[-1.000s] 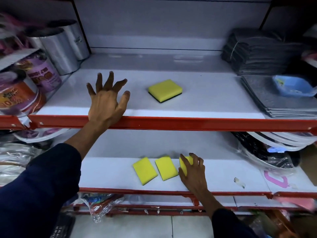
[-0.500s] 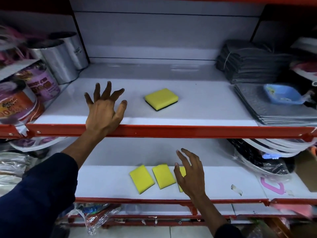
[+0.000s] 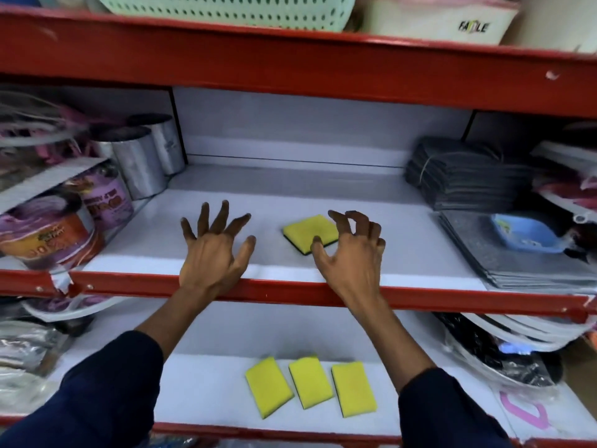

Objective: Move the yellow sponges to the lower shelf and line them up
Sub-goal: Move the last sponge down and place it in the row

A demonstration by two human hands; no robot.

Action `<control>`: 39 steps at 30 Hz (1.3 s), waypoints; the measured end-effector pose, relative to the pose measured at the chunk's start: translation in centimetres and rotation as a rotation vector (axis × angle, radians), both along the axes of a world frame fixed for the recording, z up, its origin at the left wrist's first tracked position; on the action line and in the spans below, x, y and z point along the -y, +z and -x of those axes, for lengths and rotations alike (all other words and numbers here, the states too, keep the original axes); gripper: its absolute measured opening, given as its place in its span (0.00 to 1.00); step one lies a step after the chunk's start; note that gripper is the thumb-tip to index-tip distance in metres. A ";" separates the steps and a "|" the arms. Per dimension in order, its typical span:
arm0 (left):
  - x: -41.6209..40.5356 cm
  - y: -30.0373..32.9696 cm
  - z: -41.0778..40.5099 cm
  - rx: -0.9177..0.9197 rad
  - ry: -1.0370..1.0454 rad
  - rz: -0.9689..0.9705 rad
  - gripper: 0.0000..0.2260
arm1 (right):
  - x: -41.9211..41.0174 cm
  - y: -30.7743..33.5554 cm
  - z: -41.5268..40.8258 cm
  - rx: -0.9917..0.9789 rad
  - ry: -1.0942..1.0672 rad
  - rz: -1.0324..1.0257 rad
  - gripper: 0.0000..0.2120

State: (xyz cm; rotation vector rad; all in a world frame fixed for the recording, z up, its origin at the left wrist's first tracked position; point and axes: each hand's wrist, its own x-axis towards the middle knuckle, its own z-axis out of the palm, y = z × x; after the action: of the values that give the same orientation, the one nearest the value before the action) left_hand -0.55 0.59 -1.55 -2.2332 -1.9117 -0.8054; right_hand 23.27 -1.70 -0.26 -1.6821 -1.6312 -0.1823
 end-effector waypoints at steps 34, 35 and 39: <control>0.2 0.0 0.1 -0.107 -0.043 0.021 0.26 | 11.7 -6.7 -14.6 0.497 0.651 0.139 0.41; 0.2 0.0 0.1 -0.109 -0.048 0.021 0.27 | 12.1 -8.1 -15.1 0.512 0.652 0.185 0.41; 0.8 -0.3 -0.3 -0.126 -0.064 -0.001 0.27 | 11.8 -14.7 -16.9 0.457 0.553 0.445 0.45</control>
State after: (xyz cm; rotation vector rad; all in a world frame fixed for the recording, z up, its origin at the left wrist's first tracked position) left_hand -0.27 -0.25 -1.88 -2.2959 -1.7928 -0.6560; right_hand 40.16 -13.53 -14.91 -1.4841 -2.5705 0.0893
